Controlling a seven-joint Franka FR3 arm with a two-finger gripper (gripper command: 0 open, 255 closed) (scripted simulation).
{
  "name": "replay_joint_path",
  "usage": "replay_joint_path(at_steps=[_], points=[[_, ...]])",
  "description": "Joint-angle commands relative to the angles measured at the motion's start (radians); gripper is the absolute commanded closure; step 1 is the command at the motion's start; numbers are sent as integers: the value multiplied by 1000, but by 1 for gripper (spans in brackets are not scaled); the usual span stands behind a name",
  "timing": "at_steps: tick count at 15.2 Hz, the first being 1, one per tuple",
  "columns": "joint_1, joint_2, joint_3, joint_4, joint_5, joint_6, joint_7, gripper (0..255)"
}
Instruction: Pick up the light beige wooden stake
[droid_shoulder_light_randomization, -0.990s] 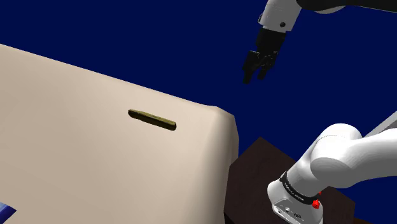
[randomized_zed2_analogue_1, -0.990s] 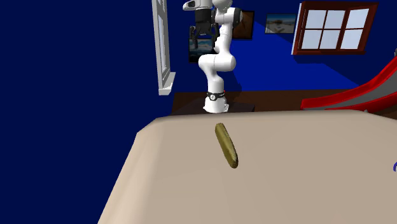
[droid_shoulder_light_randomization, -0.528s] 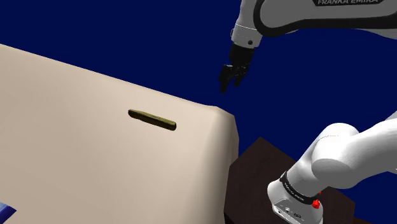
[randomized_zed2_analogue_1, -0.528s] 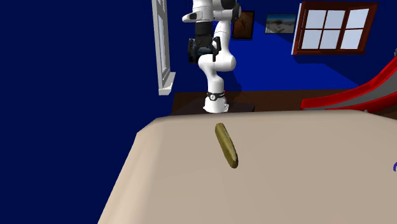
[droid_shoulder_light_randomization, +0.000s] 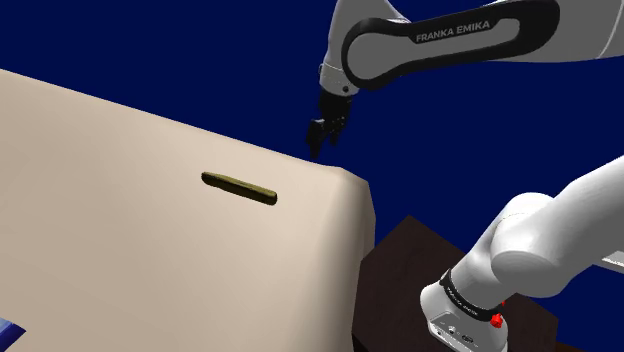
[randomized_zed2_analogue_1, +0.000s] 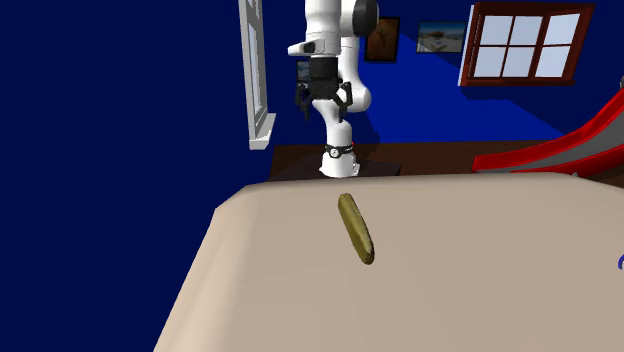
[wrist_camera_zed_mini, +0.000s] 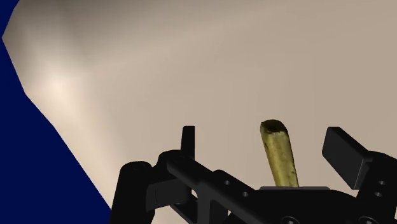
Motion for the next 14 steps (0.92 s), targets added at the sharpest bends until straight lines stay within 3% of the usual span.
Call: replay_joint_path(at_steps=[1, 14], points=[[8, 73, 15, 28, -12, 54, -7, 0], [76, 539, 72, 320, -163, 258, -25, 0]])
